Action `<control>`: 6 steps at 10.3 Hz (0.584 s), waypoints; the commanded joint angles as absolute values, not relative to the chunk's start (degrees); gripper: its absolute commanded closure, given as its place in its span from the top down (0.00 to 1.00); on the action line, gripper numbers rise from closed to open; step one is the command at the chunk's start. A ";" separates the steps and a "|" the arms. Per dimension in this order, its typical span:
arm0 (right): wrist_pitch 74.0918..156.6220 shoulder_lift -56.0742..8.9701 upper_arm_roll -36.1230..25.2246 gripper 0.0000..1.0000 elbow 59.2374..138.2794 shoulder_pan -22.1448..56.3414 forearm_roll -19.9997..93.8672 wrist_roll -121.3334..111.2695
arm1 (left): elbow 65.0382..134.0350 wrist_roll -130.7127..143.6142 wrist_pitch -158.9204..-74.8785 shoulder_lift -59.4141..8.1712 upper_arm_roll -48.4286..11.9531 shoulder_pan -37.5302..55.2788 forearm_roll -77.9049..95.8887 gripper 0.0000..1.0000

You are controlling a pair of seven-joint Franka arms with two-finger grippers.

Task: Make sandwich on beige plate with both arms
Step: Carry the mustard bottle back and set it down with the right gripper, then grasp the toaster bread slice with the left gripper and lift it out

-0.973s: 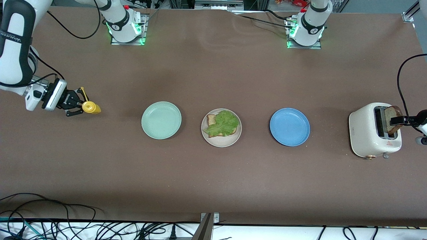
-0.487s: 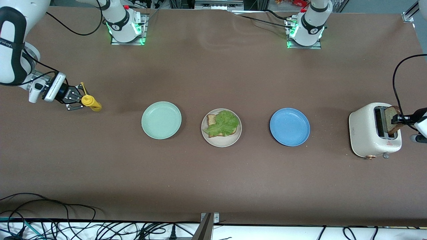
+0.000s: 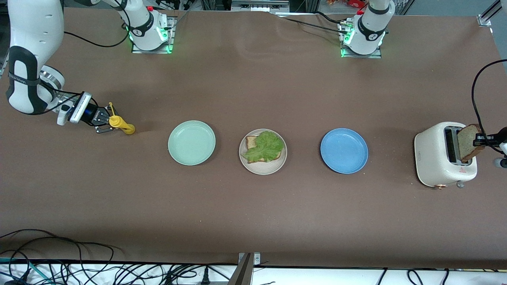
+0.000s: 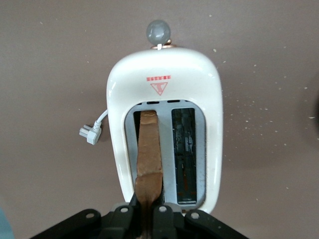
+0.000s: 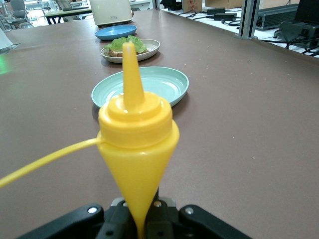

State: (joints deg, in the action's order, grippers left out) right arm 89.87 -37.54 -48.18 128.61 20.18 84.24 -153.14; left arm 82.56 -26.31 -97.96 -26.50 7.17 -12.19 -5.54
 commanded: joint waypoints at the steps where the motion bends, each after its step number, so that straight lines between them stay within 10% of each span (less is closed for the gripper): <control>1: 88.77 -36.83 -47.99 0.00 127.62 19.86 85.08 -153.37 | 74.04 -27.60 -89.34 -26.37 7.29 -8.80 -4.49 0.00; 2: 88.77 -36.83 -47.99 0.11 127.62 19.95 85.08 -153.28 | 71.31 -27.60 -85.21 -26.45 7.21 -6.35 -4.13 0.00; 4: 88.77 -36.83 -47.90 0.72 127.53 19.95 85.08 -152.49 | 69.96 -26.37 -80.09 -26.46 6.77 -2.04 0.74 0.00; 6: 88.59 -36.83 -47.99 0.93 127.09 19.69 84.90 -151.27 | 70.13 -17.89 -78.84 -26.54 6.86 -1.06 16.54 0.00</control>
